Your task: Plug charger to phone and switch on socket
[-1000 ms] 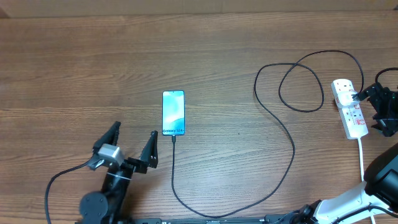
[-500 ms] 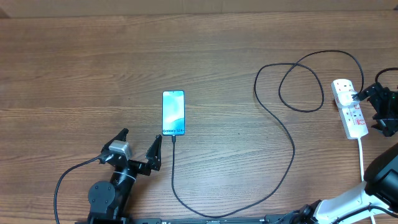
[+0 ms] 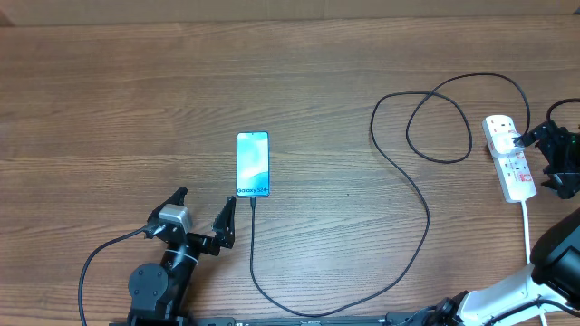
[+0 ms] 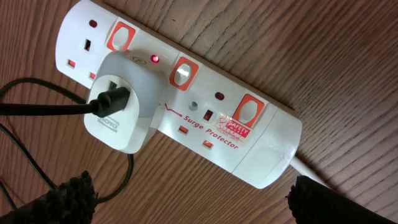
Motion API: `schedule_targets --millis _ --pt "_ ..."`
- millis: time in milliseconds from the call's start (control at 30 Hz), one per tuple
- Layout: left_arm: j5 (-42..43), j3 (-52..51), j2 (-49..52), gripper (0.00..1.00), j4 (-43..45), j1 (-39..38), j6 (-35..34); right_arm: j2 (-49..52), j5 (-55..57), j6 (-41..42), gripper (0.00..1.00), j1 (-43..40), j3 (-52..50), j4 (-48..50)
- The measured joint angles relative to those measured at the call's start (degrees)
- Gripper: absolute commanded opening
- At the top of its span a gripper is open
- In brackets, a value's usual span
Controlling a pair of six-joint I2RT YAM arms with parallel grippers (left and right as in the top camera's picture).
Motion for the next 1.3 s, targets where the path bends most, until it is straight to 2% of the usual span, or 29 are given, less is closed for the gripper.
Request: schedule_targets --millis 567,900,1300 --pt "0.0 0.0 0.0 1.00 0.0 0.0 0.0 0.0 0.0 0.0 1.00 0.0 0.0 0.0" --pt "-4.7 0.0 0.0 1.00 -0.5 0.0 0.5 0.0 0.0 0.0 1.00 0.0 0.0 0.0" --pt "-5.6 0.0 0.0 1.00 -0.5 0.0 0.5 0.0 0.0 0.0 1.00 0.0 0.0 0.0"
